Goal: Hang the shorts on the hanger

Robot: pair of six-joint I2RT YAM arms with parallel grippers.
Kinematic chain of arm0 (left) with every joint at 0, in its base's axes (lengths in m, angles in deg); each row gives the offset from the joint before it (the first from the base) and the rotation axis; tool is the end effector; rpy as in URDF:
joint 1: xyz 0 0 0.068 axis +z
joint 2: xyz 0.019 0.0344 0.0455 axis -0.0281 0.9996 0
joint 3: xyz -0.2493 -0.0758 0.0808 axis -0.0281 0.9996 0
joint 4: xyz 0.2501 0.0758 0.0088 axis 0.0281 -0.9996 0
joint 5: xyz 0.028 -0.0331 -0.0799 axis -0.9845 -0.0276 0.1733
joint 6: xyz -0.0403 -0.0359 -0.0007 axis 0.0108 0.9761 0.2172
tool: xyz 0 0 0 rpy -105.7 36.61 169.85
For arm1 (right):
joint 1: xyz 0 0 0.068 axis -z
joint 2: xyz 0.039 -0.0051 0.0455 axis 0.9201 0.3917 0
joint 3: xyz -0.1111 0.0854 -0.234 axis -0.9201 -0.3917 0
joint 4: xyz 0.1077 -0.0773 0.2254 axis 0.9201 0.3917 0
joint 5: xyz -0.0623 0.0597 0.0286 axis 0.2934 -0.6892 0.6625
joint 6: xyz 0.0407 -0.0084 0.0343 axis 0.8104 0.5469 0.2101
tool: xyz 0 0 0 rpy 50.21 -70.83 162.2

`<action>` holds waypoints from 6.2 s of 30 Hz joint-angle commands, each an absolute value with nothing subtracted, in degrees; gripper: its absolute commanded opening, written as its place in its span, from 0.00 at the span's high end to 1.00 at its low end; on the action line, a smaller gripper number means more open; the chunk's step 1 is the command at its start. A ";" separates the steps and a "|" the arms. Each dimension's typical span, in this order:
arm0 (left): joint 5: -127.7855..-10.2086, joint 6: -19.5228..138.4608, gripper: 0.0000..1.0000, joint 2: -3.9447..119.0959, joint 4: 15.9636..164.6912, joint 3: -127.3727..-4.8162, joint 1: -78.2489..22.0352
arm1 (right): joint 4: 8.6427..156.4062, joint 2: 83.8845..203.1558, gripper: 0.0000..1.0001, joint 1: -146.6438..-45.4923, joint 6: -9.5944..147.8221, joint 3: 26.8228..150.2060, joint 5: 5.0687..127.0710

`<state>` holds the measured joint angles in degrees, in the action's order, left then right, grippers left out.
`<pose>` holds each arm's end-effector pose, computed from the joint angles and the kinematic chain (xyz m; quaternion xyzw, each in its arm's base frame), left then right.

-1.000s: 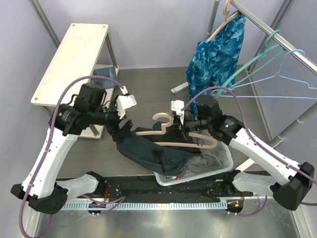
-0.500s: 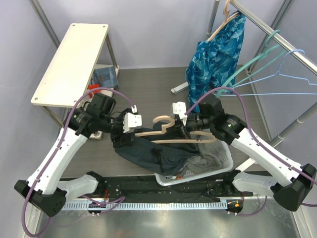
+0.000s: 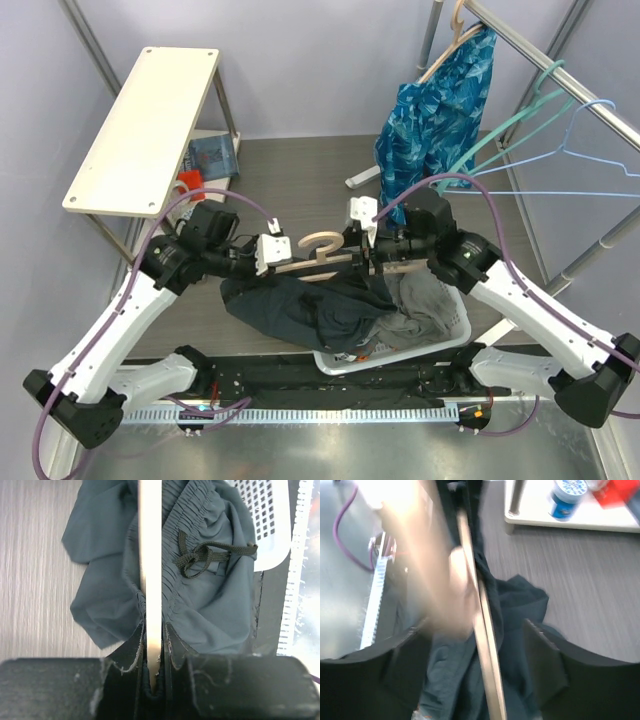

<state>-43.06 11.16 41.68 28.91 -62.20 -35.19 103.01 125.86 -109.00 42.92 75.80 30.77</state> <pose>0.1428 -0.1189 0.3577 0.5992 0.6785 -0.2678 0.3301 0.1623 0.1791 0.3706 -0.5701 0.5565 0.3997 0.4534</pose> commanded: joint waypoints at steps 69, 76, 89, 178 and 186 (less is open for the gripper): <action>-38.06 10.46 1.00 24.71 16.16 -62.30 -19.62 | 126.14 115.78 0.99 -90.16 44.28 67.28 66.06; -41.66 -0.70 1.00 24.79 4.56 -64.15 -19.62 | 127.98 116.14 0.99 -87.95 45.60 71.50 65.10; -49.75 -1.77 1.00 32.52 4.81 -65.81 -19.62 | 135.27 114.38 0.99 -87.86 41.39 78.36 62.12; -40.60 51.58 0.21 46.05 53.16 -89.28 -37.81 | 127.21 128.10 0.99 -106.14 97.98 113.89 75.39; -45.35 50.62 0.21 49.49 52.18 -89.90 -39.75 | 131.22 121.08 0.99 -105.88 97.37 103.06 78.52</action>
